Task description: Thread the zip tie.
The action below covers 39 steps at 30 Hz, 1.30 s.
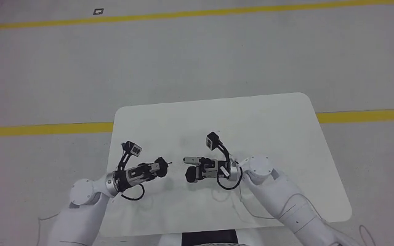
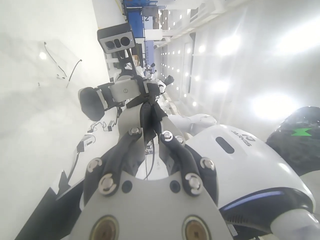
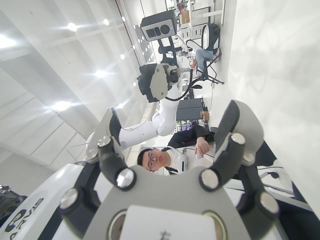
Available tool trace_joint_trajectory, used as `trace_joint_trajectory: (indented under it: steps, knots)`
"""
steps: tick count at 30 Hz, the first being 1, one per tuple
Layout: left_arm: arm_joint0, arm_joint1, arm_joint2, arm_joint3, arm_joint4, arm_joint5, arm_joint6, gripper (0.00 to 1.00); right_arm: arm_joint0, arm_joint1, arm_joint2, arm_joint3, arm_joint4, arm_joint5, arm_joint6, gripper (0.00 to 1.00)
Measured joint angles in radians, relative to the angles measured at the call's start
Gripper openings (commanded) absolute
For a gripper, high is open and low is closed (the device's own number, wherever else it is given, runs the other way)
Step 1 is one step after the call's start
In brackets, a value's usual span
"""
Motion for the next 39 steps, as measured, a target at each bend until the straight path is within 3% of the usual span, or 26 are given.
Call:
trace_joint_trajectory:
  steps: [4, 7, 11, 15, 18, 21, 25, 28, 32, 39]
  knots:
    - [-0.002, -0.043, -0.056, 0.027, 0.023, 0.0, -0.096, 0.0, 0.0, 0.0, 0.0, 0.0, 0.0, 0.0, 0.0, 1.0]
    - [-0.003, -0.071, -0.074, 0.034, 0.033, 0.0, -0.1, 0.0, 0.0, 0.0, 0.0, 0.0, 0.0, 0.0, 0.0, 1.0]
    - [-0.008, -0.094, -0.083, 0.04, 0.056, 0.0, -0.099, 0.0, 0.0, 0.0, 0.0, 0.0, 0.0, 0.0, 0.0, 1.0]
    - [-0.008, -0.094, -0.083, 0.039, 0.057, 0.0, -0.099, 0.0, 0.007, 0.004, 0.002, -0.016, -0.028, 0.01, -0.023, 1.0]
    - [-0.008, -0.094, -0.083, 0.039, 0.057, 0.0, -0.099, 0.0, 0.017, 0.021, 0.02, -0.096, -0.196, 0.06, -0.071, 1.0]
    - [-0.008, -0.094, -0.083, 0.039, 0.057, 0.0, -0.099, 0.0, 0.016, 0.043, 0.039, -0.201, -0.393, 0.132, -0.055, 1.0]
    - [-0.008, -0.094, -0.083, 0.039, 0.057, 0.0, -0.099, 0.0, 0.02, 0.07, 0.044, -0.332, -0.635, 0.232, 0.031, 1.0]
    - [-0.008, -0.094, -0.083, 0.039, 0.057, 0.0, -0.099, 0.0, 0.032, 0.084, 0.039, -0.386, -0.749, 0.263, 0.121, 1.0]
    - [-0.008, -0.094, -0.083, 0.039, 0.057, 0.0, -0.099, 0.0, 0.051, 0.096, 0.021, -0.424, -0.86, 0.266, 0.218, 1.0]
    - [-0.008, -0.094, -0.083, 0.039, 0.057, 0.0, -0.099, 0.0, 0.051, 0.096, 0.02, -0.425, -0.861, 0.265, 0.217, 1.0]
